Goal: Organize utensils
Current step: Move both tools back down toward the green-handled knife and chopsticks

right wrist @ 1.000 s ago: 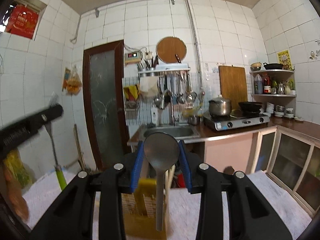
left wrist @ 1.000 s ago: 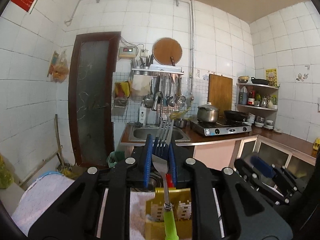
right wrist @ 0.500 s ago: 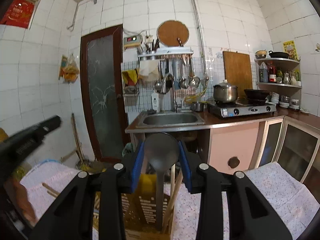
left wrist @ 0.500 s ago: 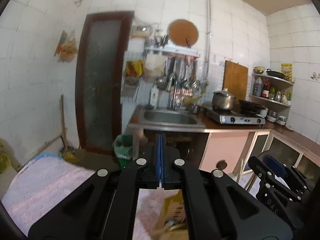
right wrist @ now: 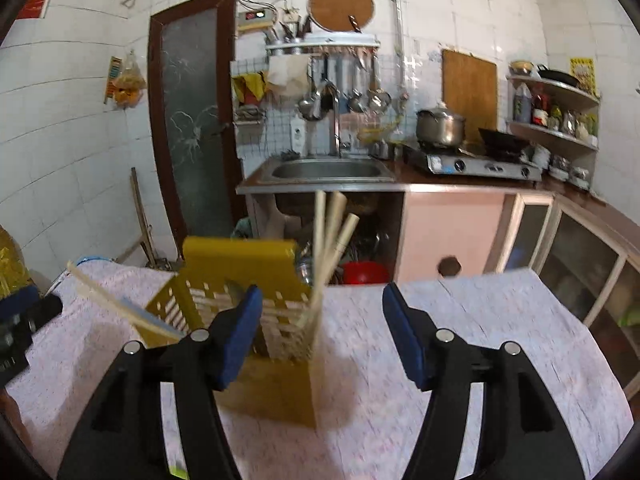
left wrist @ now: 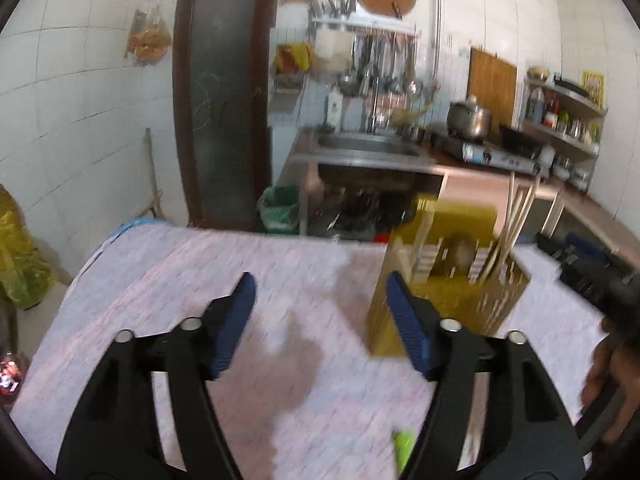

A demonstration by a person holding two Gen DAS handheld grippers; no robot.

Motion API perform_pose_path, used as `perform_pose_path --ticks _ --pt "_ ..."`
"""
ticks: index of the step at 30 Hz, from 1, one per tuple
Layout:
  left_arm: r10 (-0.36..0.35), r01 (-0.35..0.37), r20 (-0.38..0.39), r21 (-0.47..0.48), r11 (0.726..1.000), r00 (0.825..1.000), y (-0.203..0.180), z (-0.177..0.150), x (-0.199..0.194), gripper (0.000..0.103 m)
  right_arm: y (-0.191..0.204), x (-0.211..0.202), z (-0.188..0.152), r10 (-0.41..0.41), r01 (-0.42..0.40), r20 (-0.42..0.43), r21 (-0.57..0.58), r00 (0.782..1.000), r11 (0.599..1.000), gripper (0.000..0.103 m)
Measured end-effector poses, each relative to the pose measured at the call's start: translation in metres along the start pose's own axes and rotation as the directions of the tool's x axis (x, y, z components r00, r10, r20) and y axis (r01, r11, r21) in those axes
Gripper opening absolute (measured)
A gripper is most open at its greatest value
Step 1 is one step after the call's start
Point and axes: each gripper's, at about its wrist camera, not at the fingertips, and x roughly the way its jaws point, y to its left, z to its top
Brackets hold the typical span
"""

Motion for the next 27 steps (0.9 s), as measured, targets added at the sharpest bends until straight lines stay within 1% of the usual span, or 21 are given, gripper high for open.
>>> perform_pose_path --ticks 1,4,6,8,11,13,15,17,20,24,26,27 --pt "0.0 0.0 -0.018 -0.002 1.0 1.0 0.005 -0.008 -0.004 0.077 -0.002 -0.005 -0.005 -0.006 0.006 -0.013 0.0 1.0 1.0 0.067" --pt "0.003 -0.003 -0.055 -0.005 1.0 0.998 0.015 -0.027 -0.014 0.085 -0.003 -0.018 -0.03 -0.029 0.026 -0.074 -0.037 0.997 0.999 0.067" --pt "0.002 -0.003 -0.075 -0.016 1.0 0.997 0.021 -0.038 -0.018 0.088 -0.001 -0.022 -0.049 -0.038 0.032 -0.128 -0.052 0.991 0.998 0.067" --pt "-0.006 0.003 -0.101 -0.027 1.0 0.995 0.023 -0.048 -0.021 0.089 0.003 -0.023 -0.071 -0.028 0.017 -0.196 -0.062 0.98 0.998 0.067" --pt "0.002 -0.002 -0.13 -0.003 1.0 0.991 0.022 -0.064 -0.024 0.089 0.01 -0.024 -0.092 -0.024 0.004 -0.256 -0.078 0.966 0.997 0.067" --pt "0.004 -0.003 -0.142 0.008 1.0 0.99 0.021 -0.071 -0.023 0.093 0.018 -0.024 -0.108 -0.017 -0.009 -0.304 -0.086 0.953 0.996 0.067" --pt "0.003 0.0 -0.173 0.016 1.0 0.985 0.02 -0.078 -0.017 0.094 0.026 -0.024 -0.12 -0.006 -0.024 -0.341 -0.085 0.94 0.996 0.067" --pt "0.0 0.004 -0.215 0.019 1.0 0.977 0.017 -0.083 -0.009 0.094 0.032 -0.026 -0.131 -0.006 -0.025 -0.36 -0.083 0.933 0.996 0.067" --pt "-0.015 0.024 -0.279 0.03 0.999 0.96 0.007 -0.097 0.003 0.094 0.033 -0.03 -0.143 -0.027 -0.006 -0.378 -0.087 0.925 0.996 0.067" --pt "-0.041 0.061 -0.345 0.047 0.997 0.938 -0.014 -0.11 0.019 0.093 0.018 -0.037 -0.152 -0.073 0.043 -0.383 -0.085 0.921 0.995 0.067" --pt "-0.061 0.082 -0.375 0.041 0.996 0.925 -0.024 -0.113 0.028 0.085 0.007 -0.041 -0.155 -0.079 0.062 -0.389 -0.056 0.918 0.996 0.067" --pt "-0.077 0.1 -0.399 0.036 0.994 0.914 -0.03 -0.113 0.034 0.077 0.0 -0.042 -0.158 -0.085 0.074 -0.393 -0.041 0.916 0.996 0.067"
